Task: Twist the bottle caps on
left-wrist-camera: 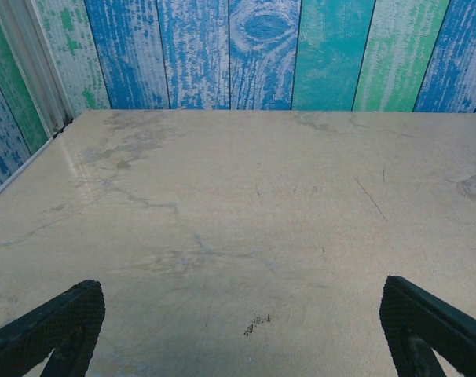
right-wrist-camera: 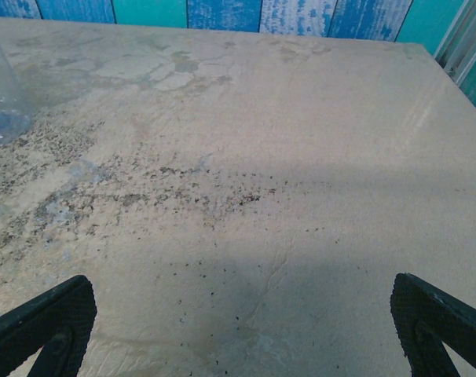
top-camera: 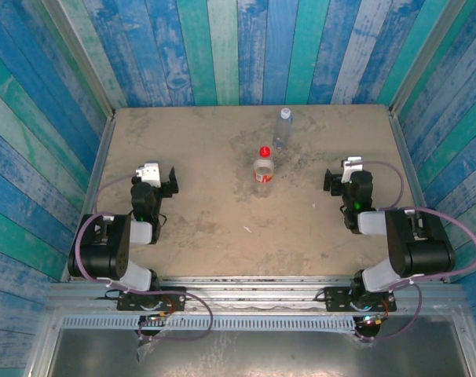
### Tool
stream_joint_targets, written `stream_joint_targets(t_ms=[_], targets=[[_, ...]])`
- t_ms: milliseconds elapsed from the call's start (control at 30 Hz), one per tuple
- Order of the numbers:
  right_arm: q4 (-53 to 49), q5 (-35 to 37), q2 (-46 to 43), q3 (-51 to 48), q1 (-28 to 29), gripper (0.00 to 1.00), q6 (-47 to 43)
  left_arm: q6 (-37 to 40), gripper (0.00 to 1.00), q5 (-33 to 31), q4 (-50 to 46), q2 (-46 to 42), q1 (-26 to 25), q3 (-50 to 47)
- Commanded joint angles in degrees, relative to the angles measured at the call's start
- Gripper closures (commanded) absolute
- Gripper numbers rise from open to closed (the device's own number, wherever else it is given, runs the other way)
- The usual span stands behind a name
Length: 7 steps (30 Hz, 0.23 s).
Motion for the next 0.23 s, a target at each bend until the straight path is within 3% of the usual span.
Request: stream_joint_targets(t_ms=[0, 200], targets=[[1.1, -0.4, -0.3, 0.7, -0.3, 0.0, -0.7, -0.6, 0.06, -0.5, 0.7, 1.0, 0.2, 1.0], [1.1, -0.4, -0.4, 0.7, -0.3, 0.0, -0.7, -0.6, 0.06, -0.7, 1.2, 0.8, 0.2, 0.7]])
